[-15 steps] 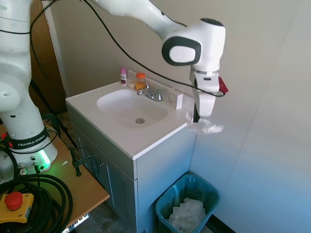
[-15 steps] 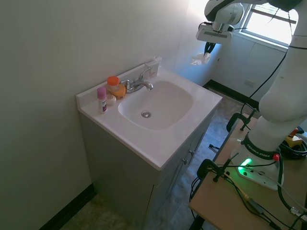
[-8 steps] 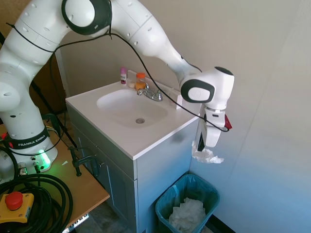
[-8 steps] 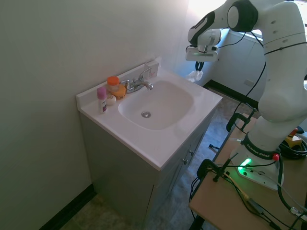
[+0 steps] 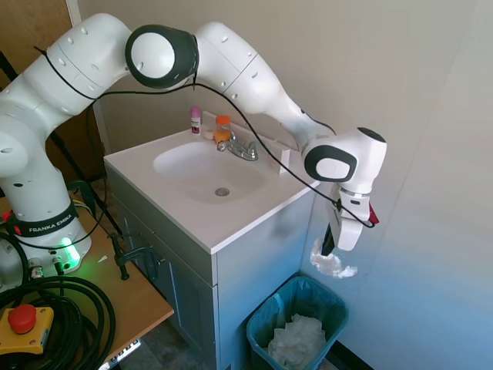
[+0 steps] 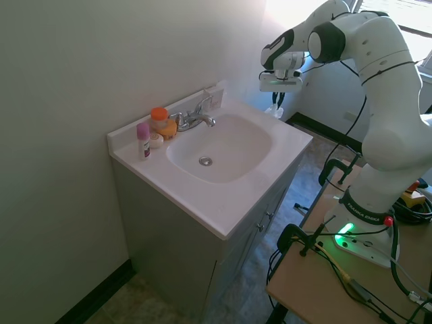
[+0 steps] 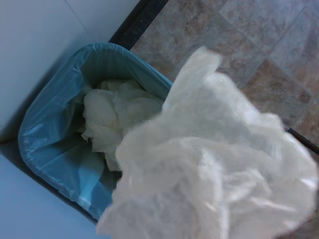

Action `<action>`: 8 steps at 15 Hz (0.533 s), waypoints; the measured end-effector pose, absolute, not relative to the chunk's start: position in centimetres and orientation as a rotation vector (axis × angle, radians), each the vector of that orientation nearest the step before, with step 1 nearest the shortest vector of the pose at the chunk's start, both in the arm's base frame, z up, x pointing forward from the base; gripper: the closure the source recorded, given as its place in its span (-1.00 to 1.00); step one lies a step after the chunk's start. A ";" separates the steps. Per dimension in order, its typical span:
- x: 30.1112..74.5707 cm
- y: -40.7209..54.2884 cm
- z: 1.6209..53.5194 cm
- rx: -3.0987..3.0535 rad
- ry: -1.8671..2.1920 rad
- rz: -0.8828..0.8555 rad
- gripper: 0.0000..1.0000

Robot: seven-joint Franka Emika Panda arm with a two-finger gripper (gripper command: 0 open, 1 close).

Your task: Throw the tissue in the trash bin

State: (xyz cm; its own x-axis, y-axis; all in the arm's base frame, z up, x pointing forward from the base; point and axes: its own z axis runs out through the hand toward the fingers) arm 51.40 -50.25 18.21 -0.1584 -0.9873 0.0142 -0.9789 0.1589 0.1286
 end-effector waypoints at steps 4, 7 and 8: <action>52.2 -50.6 18.2 2.003 -2.302 -0.144 -1.00; 52.5 -51.0 18.9 2.016 -2.296 -0.095 -1.00; 52.6 -51.1 19.3 2.023 -2.293 -0.061 -1.00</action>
